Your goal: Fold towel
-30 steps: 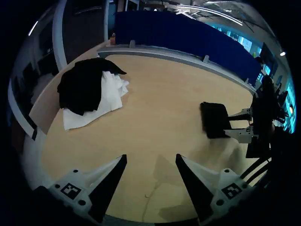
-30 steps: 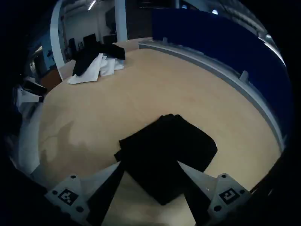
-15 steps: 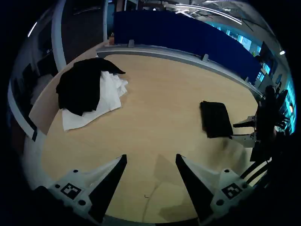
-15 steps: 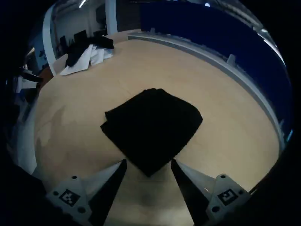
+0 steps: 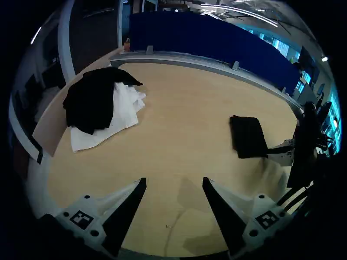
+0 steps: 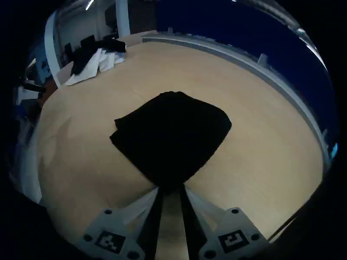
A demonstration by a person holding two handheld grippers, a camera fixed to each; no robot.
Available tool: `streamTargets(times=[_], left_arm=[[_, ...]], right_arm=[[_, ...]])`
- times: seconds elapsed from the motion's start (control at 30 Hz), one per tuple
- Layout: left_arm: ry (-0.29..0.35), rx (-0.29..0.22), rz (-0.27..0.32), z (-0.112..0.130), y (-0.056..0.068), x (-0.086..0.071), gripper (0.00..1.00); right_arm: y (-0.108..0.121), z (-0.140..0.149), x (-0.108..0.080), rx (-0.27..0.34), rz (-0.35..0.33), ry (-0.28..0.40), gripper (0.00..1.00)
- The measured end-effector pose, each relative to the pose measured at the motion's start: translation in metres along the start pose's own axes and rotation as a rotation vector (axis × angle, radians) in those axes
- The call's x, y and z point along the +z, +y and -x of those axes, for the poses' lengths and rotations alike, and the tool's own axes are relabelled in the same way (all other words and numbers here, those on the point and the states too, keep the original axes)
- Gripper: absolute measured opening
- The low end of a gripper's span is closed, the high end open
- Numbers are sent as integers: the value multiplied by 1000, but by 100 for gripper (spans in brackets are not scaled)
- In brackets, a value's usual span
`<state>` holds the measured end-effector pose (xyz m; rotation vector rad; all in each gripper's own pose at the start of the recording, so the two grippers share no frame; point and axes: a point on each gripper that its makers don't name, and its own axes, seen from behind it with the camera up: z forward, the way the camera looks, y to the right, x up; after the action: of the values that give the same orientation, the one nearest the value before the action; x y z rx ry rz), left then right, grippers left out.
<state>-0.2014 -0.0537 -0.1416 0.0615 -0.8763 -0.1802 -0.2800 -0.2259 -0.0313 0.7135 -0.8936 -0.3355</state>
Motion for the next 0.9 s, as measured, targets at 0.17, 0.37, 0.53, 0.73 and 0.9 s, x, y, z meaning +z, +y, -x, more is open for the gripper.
streamTargets(times=[0.17,0.37,0.53,0.73,0.9], left_arm=[[-1,2,2,0,1,2,96],[-2,4,4,-1,2,3,96],[-2,9,6,-2,3,0,96],[5,15,13,-8,7,-4,96],[22,26,22,-17,13,-5,96]], right_arm=[[1,-3,-2,15,-1,6,17],[3,-4,-2,31,-1,11,9],[4,-8,-6,32,3,21,8],[4,-27,-22,20,5,68,7],[6,-59,-46,1,14,131,7]])
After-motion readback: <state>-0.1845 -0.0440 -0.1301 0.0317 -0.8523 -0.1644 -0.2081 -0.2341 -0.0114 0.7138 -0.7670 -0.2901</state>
